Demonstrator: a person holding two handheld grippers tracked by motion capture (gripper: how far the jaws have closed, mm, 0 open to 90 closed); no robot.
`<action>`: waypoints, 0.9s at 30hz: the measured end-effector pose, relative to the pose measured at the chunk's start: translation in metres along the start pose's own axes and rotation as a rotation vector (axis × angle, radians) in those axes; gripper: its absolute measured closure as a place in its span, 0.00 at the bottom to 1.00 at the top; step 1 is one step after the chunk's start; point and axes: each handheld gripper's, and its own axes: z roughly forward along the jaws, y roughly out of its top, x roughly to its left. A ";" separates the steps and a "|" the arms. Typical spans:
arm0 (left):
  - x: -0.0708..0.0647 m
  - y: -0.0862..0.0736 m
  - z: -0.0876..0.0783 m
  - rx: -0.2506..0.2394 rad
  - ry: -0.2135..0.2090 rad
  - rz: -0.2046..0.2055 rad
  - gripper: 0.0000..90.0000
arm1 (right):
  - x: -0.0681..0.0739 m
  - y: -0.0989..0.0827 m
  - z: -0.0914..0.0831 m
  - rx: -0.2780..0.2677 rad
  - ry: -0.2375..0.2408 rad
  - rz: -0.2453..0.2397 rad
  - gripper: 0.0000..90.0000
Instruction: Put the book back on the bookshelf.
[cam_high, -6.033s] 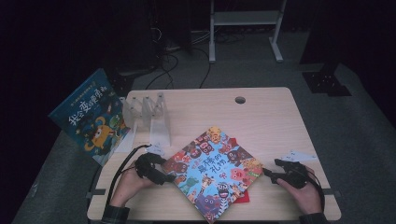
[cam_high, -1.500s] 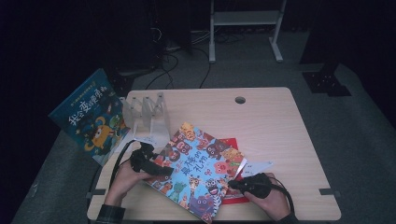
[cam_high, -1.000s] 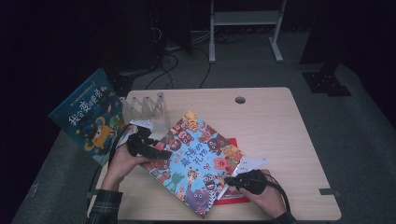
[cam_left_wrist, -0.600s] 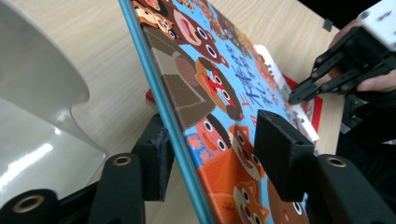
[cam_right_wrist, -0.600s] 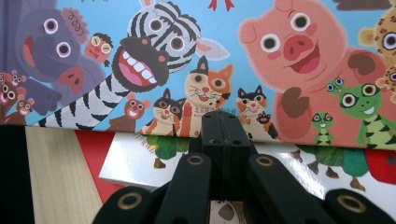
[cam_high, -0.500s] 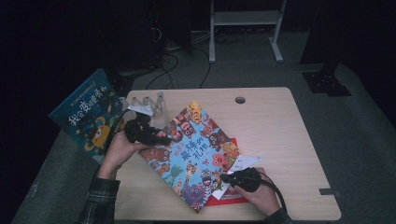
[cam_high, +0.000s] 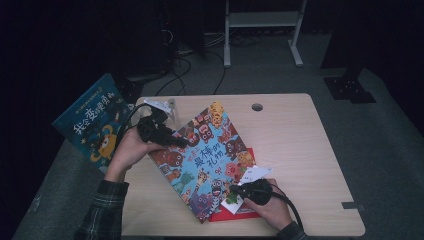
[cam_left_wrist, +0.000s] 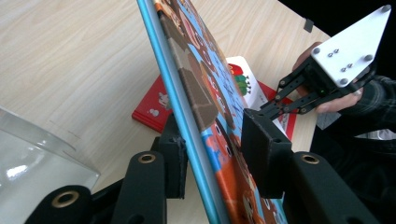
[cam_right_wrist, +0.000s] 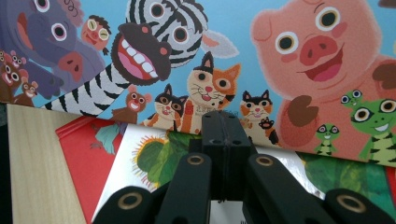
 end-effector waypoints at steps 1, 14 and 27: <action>-0.001 0.002 -0.001 0.004 -0.001 0.002 0.70 | 0.000 0.000 0.001 -0.004 0.000 0.001 0.99; -0.010 0.027 -0.012 0.054 -0.017 -0.008 0.80 | 0.002 0.006 0.013 -0.035 -0.033 -0.018 0.90; -0.031 0.044 -0.026 0.123 0.023 0.035 0.87 | -0.076 -0.033 -0.042 -0.121 -0.334 0.168 0.53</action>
